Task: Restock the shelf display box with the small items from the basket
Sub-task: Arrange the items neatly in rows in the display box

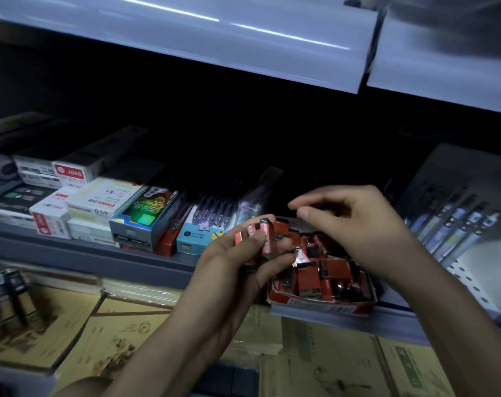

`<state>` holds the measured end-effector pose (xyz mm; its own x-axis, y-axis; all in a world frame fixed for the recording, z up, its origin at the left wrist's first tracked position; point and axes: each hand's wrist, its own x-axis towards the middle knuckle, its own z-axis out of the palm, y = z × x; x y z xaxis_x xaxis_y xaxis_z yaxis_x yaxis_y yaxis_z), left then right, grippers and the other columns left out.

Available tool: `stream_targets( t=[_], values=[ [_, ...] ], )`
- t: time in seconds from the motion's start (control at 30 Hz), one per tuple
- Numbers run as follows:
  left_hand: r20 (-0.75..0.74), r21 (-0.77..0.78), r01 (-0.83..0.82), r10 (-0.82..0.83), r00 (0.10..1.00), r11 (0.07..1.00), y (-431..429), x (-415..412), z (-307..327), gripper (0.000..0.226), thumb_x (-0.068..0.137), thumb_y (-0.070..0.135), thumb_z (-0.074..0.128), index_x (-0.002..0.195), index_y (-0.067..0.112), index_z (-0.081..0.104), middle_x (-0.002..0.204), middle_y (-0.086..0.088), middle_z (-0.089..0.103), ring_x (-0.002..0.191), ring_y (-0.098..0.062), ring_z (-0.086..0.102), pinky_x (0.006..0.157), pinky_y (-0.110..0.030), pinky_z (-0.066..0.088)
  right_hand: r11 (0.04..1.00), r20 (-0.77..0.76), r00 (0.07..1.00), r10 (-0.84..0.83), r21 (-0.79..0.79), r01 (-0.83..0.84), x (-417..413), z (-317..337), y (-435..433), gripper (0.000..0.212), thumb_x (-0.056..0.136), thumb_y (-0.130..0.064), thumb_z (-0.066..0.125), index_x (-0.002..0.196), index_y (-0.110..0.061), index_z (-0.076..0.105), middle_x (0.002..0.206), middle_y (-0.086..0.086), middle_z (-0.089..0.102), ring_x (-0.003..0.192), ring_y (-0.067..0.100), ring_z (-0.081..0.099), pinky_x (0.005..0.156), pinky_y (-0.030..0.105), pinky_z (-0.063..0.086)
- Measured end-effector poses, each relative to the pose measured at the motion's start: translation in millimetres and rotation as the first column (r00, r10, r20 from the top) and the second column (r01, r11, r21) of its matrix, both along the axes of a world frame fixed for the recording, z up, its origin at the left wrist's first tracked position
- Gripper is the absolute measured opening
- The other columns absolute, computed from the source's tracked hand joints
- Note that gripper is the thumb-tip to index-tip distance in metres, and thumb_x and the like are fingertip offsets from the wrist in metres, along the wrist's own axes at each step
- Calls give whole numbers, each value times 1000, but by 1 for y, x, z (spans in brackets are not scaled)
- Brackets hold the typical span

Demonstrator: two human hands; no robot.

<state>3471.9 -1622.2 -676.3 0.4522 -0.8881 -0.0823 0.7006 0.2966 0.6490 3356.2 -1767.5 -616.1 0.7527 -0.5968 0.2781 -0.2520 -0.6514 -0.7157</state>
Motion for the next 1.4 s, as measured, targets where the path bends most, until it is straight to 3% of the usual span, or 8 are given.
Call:
stream_targets(
  t=[0.1,0.33,0.43,0.57,0.87,1.17,1.27,1.4],
  values=[
    [116,4,-38,37,993,999,3,-3,3,27,103,9,50,121,0,67,110,-24,75,98,-25,75,82,-30,63,971,55,990,128,196,-136,-3,1,16,24,92,-20,74,112,-31,77,97,0,74,86,26,70,76,30,57],
    [479,48,-188,142,866,981,3,-11,1,27,104,23,49,125,16,66,104,-10,78,81,-27,76,76,-31,63,965,63,990,126,222,-137,1,-5,14,26,79,-8,85,98,-22,75,84,-6,73,72,19,69,72,23,59],
    [428,45,-275,231,874,960,-1,-8,-2,24,105,18,49,121,13,66,96,-8,76,87,-24,77,67,-29,63,964,193,980,-51,267,-2,0,1,3,25,76,-4,85,96,-14,73,85,-3,75,76,12,71,75,20,58],
    [420,46,-353,302,856,935,-6,-3,-7,24,106,17,49,120,15,67,97,-11,72,91,-19,76,66,-25,60,958,49,957,-285,45,282,4,-9,-29,20,85,-19,82,99,-32,76,98,-13,76,96,6,71,89,34,59],
    [532,22,-357,291,795,934,-4,0,-11,16,103,20,52,114,9,57,96,-6,78,66,-24,71,64,-29,59,947,-365,877,-314,-53,317,28,-27,-41,18,84,-35,82,97,-31,71,91,-8,72,81,8,67,59,19,47],
    [516,78,-315,233,825,946,-2,-4,-10,16,98,23,61,97,11,70,78,0,75,50,-13,60,48,-23,50,923,-306,872,-383,-173,345,27,-34,-35,15,82,-43,81,95,-38,75,91,-14,73,83,5,67,68,21,50],
    [545,71,-354,261,797,933,-3,-5,-11,12,94,24,69,92,17,79,65,12,65,52,2,56,49,-11,43,979,-46,984,-172,103,176,18,-13,-9,14,88,-38,76,93,-26,80,83,-9,77,76,1,68,71,21,51],
    [545,56,-378,289,787,924,-4,-7,-12,14,85,34,74,95,28,83,76,8,74,75,-7,70,73,-34,56,917,-15,992,124,385,-109,4,6,27,18,85,-24,78,102,-17,79,83,-1,78,62,0,64,59,15,48]
  ],
)
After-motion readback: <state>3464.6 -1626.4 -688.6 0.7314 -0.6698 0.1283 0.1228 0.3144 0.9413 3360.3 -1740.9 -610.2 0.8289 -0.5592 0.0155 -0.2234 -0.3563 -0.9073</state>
